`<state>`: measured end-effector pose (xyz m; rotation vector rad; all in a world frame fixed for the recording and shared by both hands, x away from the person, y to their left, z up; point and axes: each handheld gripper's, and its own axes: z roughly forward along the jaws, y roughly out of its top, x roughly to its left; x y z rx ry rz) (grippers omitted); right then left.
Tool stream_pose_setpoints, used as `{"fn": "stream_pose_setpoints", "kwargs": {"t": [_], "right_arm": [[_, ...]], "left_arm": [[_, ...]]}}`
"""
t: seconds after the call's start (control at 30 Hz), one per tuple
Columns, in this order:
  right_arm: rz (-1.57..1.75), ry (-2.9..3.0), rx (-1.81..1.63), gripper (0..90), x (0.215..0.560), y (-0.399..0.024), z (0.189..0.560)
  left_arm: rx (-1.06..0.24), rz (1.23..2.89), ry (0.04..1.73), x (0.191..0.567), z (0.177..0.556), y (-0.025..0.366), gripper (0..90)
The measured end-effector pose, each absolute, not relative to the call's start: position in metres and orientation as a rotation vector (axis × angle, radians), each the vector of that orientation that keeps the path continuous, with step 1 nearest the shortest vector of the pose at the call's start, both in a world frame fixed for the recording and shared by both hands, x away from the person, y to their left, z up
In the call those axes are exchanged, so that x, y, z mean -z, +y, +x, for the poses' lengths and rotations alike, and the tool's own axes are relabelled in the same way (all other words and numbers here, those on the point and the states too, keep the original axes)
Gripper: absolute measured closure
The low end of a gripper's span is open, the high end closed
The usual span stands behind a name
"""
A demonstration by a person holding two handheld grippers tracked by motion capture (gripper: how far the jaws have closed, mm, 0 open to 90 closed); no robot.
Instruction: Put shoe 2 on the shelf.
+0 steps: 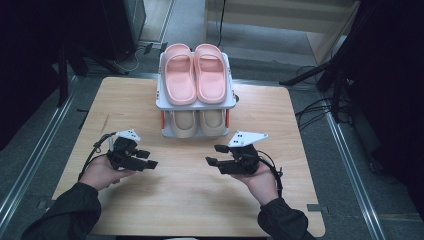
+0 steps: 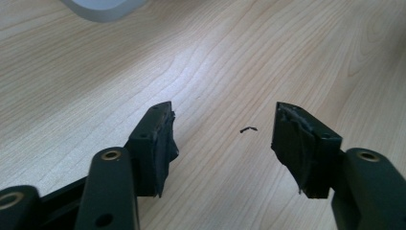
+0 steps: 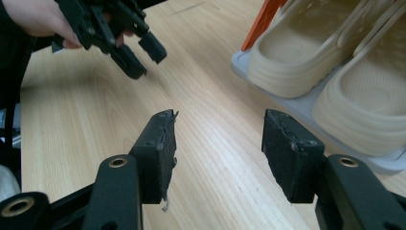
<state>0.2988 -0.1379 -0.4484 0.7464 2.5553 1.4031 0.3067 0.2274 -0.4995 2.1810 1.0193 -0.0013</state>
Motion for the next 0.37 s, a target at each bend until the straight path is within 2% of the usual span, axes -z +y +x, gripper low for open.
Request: {"fn": "stream_pose_setpoints", "kwargs": {"t": [0.2, 0.37], "right_arm": [[0.729, 2.571, -1.385, 42.5, 0.456, -0.139, 0.296], [0.678, 2.547, -1.360, 34.8, 0.464, -0.135, 0.294]], "left_arm": [[-0.011, 2.164, 1.004, 0.498, 0.306, 0.226, 34.8], [-0.017, 2.157, 1.004, 0.499, 0.306, 0.226, 32.6]]}}
